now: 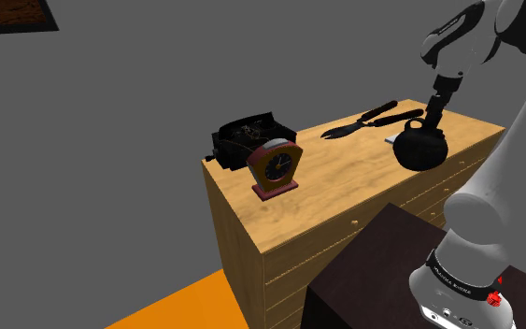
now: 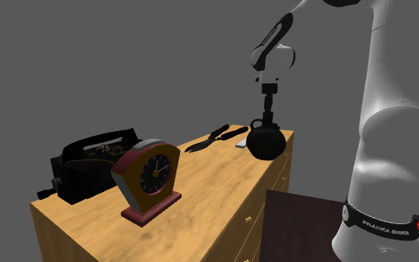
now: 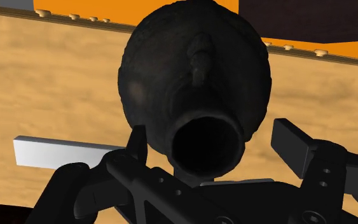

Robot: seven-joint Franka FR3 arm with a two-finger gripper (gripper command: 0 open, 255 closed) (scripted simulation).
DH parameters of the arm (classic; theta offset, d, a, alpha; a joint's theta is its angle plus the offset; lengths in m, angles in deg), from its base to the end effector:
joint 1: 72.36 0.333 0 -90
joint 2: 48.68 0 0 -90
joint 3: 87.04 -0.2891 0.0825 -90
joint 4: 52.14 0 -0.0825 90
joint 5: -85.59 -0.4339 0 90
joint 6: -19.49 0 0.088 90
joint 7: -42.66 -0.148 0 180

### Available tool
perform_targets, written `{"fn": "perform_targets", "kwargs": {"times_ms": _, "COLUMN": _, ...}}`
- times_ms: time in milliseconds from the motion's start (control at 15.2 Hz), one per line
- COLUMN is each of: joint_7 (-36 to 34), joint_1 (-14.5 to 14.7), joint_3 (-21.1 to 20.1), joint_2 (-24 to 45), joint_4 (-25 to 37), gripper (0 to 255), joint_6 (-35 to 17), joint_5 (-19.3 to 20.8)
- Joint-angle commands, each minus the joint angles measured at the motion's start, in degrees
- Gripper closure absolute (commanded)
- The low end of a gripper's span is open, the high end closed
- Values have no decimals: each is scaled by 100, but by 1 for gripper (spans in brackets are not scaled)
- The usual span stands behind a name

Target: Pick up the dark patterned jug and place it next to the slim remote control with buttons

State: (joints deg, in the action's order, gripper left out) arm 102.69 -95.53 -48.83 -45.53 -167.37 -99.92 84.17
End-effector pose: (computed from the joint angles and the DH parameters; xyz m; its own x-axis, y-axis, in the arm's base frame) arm 0.2947 -0.5339 0.3442 0.9994 -0.0341 0.0045 -0.0342 -0.9989 0.0320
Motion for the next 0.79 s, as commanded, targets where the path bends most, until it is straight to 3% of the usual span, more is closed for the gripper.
{"fn": "perform_targets", "kwargs": {"times_ms": 0, "joint_7": -43, "joint_1": 13, "joint_3": -2, "joint_2": -81, "joint_4": 119, "gripper": 0, "joint_6": 181, "joint_5": 59}}
{"fn": "perform_targets", "kwargs": {"times_ms": 198, "joint_7": -133, "joint_1": 40, "joint_3": -15, "joint_2": -264, "joint_4": 488, "gripper": 0, "joint_6": 695, "joint_5": 186}}
{"fn": "perform_targets", "kwargs": {"times_ms": 726, "joint_7": -134, "joint_1": 41, "joint_3": -15, "joint_2": -265, "joint_4": 486, "gripper": 0, "joint_6": 693, "joint_5": 187}}
